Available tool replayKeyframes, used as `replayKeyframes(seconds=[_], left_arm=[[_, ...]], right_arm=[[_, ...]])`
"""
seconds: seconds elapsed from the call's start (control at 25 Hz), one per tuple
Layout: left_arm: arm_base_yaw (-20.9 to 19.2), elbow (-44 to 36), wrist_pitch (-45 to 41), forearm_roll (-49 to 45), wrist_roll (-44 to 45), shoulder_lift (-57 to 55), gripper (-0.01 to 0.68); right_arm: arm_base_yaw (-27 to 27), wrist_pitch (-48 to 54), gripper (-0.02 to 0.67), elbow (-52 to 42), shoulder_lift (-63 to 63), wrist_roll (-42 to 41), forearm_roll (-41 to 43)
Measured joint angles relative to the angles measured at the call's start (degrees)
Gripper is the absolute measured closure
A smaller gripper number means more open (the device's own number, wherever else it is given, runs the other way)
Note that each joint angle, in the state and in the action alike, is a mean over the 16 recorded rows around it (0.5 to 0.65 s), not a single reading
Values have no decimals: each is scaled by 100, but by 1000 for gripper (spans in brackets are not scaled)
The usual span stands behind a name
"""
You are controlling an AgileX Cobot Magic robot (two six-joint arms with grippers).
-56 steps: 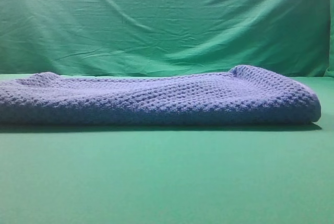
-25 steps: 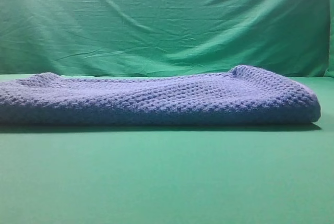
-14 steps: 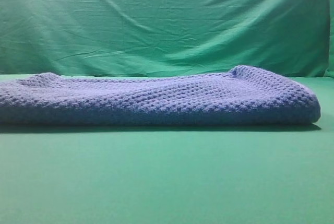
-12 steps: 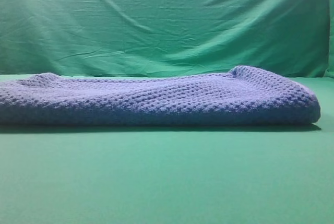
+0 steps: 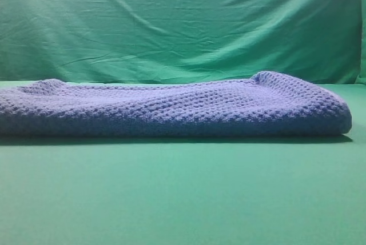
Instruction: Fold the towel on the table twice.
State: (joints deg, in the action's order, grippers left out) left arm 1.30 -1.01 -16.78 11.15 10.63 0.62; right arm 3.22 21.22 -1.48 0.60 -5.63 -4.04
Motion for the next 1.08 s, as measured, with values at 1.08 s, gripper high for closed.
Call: replayKeyframes(seconds=[1.08], left_arm=[[0, 10, -275, 0, 0, 0, 673]], right_arm=[[0, 94, 649, 0, 0, 8, 0]])
